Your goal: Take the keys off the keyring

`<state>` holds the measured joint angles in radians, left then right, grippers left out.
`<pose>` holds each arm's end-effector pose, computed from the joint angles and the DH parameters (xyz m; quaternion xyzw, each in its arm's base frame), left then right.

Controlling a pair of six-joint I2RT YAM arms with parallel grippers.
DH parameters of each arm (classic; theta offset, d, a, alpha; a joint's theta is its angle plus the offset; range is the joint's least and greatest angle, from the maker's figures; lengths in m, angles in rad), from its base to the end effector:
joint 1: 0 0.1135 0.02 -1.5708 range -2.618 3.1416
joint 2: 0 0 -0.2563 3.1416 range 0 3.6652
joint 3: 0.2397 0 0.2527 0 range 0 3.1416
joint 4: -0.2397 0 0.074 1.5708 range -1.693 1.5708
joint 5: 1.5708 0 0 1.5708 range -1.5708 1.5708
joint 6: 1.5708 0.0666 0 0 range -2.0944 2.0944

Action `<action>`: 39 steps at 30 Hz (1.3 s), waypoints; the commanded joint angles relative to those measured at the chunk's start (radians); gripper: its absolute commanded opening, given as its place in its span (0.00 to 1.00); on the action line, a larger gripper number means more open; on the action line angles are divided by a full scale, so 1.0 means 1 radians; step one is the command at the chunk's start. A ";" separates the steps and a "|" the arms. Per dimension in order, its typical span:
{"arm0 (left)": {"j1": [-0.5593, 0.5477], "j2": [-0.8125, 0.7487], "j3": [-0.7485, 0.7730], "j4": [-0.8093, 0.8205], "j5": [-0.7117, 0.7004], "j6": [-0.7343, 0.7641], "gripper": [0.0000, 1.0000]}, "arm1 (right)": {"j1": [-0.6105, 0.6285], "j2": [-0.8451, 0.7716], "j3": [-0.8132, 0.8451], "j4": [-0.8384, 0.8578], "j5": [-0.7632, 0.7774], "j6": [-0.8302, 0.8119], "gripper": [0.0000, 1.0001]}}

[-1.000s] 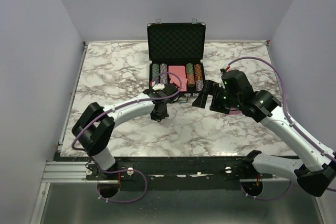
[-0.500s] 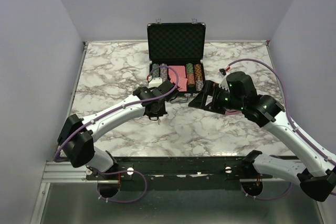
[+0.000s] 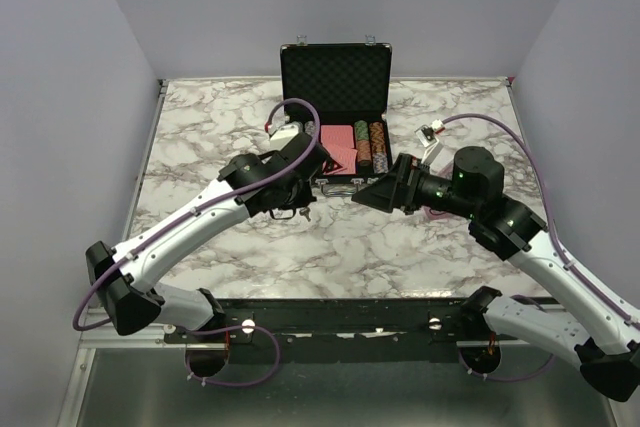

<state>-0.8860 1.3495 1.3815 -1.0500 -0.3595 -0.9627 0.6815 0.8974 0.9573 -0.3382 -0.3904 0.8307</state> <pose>0.1945 -0.2011 0.3153 -0.0850 0.9440 -0.1107 0.2990 0.1642 0.1658 0.3512 -0.0581 0.7897 0.5180 0.3235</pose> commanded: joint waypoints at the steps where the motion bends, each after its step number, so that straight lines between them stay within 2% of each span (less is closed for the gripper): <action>1: -0.007 -0.032 0.076 -0.077 0.042 -0.044 0.00 | 0.007 -0.011 -0.029 0.183 -0.080 -0.002 1.00; 8: -0.007 -0.050 0.160 -0.131 0.088 -0.122 0.00 | 0.006 -0.006 -0.068 0.318 -0.125 -0.014 0.98; 16: -0.007 -0.087 0.208 -0.120 0.172 -0.188 0.00 | 0.007 0.040 -0.086 0.438 -0.188 -0.035 0.94; 28: -0.007 -0.213 0.134 0.013 0.258 -0.260 0.00 | 0.010 0.112 -0.141 0.605 -0.264 -0.002 0.83; 39: -0.007 -0.268 0.116 0.050 0.277 -0.335 0.00 | 0.056 0.152 -0.166 0.758 -0.301 0.039 0.76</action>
<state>-0.8860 1.1122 1.5131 -1.0340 -0.1169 -1.2503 0.7162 1.0386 0.7979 0.3229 -0.6544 0.8589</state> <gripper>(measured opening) 0.009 0.761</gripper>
